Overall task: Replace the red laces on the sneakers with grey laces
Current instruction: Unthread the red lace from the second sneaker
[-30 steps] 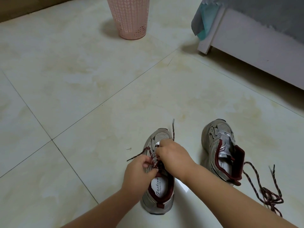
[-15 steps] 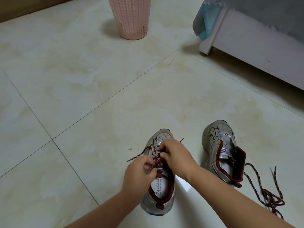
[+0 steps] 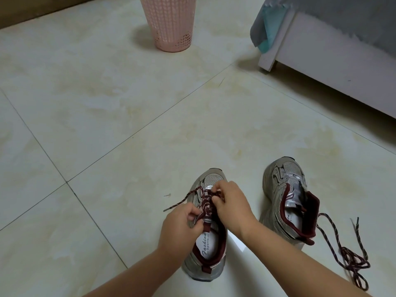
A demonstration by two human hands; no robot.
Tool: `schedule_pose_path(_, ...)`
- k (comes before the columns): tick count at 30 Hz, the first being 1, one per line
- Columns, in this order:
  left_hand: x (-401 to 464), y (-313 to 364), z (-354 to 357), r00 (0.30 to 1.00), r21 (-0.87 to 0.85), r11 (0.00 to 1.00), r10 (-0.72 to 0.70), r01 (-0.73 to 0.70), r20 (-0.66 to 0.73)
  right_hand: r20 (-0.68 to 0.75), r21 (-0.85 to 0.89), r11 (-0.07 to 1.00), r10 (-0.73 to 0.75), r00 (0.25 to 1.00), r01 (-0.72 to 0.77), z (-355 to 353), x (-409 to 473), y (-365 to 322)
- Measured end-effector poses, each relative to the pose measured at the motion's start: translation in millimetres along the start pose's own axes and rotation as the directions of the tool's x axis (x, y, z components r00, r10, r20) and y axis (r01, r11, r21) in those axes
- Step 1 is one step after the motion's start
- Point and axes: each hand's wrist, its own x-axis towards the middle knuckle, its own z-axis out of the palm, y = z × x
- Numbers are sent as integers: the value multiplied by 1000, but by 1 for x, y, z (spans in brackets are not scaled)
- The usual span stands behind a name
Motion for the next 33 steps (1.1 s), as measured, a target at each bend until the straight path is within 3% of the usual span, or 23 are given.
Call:
schedule_pose_path(2, 0, 0, 0, 1000, -7, 1000, 0, 0, 8, 84, -158, 978, -127, 988, 139, 1, 1, -3)
schedule_pose_path(5, 1, 0, 0, 1000, 2, 1000, 3, -3, 11, 169, -306, 934, -140, 976, 187, 3, 3, -10)
schedule_pose_path(8, 0, 0, 0, 1000, -5, 1000, 5, -5, 8, 23, -260, 963, -62, 998, 66, -1, 11, -9)
schedule_pose_path(10, -1, 0, 0, 1000, -11, 1000, 3, -3, 9, -133, -128, 989, 60, 989, -77, -8, 18, -4)
schedule_pose_path(12, -1, 0, 0, 1000, -17, 1000, -1, 1, 11, -194, -64, 989, 118, 974, -133, -16, 22, 1)
schedule_pose_path(14, 0, 1, 1, 1000, -13, 1000, -3, 3, 1, -146, -180, 983, 21, 989, -47, -19, 20, 2)
schedule_pose_path(17, 0, 1, 1, 1000, 2, 1000, 1, -1, 0, 84, -385, 879, -271, 959, 282, -14, 13, 1)
schedule_pose_path(20, 0, 1, 0, 1000, 15, 1000, 6, -6, 16, 240, -425, 810, -331, 913, 405, -7, 9, -2)
schedule_pose_path(23, 0, 1, 0, 1000, 24, 1000, 18, -18, 17, 252, -407, 831, -297, 921, 379, -2, 9, -6)
schedule_pose_path(26, -1, 1, -1, 1000, 15, 1000, 10, -10, 1, 83, -336, 923, -166, 983, 185, -14, 17, -11)
schedule_pose_path(28, -1, 1, -1, 1000, 9, 1000, 5, -5, 1, 42, -316, 941, -110, 993, 117, -25, 24, -10)
schedule_pose_path(33, -1, 2, 0, 1000, 21, 1000, 1, -1, 5, 322, -349, 903, -135, 937, 250, -14, 12, -12)
